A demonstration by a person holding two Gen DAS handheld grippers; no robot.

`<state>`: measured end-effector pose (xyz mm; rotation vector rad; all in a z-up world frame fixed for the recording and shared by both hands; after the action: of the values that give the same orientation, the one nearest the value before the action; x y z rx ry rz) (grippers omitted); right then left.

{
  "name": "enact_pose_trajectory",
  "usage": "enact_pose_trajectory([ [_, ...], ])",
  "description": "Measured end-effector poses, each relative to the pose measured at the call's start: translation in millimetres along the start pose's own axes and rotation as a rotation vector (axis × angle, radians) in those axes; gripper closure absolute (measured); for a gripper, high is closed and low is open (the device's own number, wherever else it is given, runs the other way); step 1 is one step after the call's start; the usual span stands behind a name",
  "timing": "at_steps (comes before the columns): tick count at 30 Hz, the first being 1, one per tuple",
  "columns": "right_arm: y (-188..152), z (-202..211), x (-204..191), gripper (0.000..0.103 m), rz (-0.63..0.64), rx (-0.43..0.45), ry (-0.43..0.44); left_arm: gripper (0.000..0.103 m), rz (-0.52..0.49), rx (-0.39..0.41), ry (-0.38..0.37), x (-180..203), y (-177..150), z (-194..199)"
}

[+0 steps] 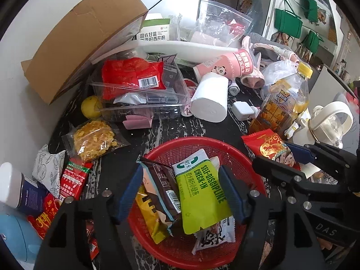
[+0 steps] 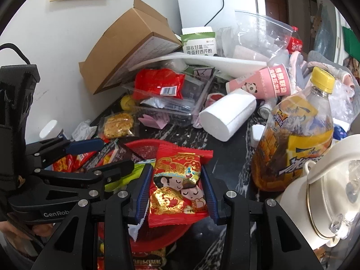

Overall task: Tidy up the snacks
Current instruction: 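Lower both packets into the red basket and open both tools, then withdraw both open tools from the red basket over the table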

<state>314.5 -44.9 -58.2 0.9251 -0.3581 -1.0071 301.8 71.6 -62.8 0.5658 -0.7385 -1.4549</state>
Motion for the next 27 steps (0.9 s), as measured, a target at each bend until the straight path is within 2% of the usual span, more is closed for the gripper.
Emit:
enact_pose_trajectory([
  [4, -4, -7, 0, 0.06, -0.019, -0.02, 0.026, 0.035, -0.01, 0.021, 0.046, -6, 3, 9],
  [10, -9, -18, -5, 0.06, -0.009, -0.053, 0.037, 0.035, -0.005, 0.048, 0.064, -13, 8, 19],
  [13, -10, -20, -6, 0.055, -0.005, -0.062, 0.042, 0.035, -0.002, 0.052, 0.064, -14, 10, 21],
  [27, -4, 8, -9, 0.055, 0.002, -0.021, 0.015, 0.035, -0.002, 0.089, 0.048, -5, 9, 47],
])
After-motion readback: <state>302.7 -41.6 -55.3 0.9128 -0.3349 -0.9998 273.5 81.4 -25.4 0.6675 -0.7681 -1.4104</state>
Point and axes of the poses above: each gripper's, at about its wrist camera, not at the fingertips, and z roughly against the way its jaws point, x to its right, y to its top, the point moved 5 cm from there along -z, roughly the way its jaws point, and after that the axes turned 8 degrees about x, right-handed, at the moved point
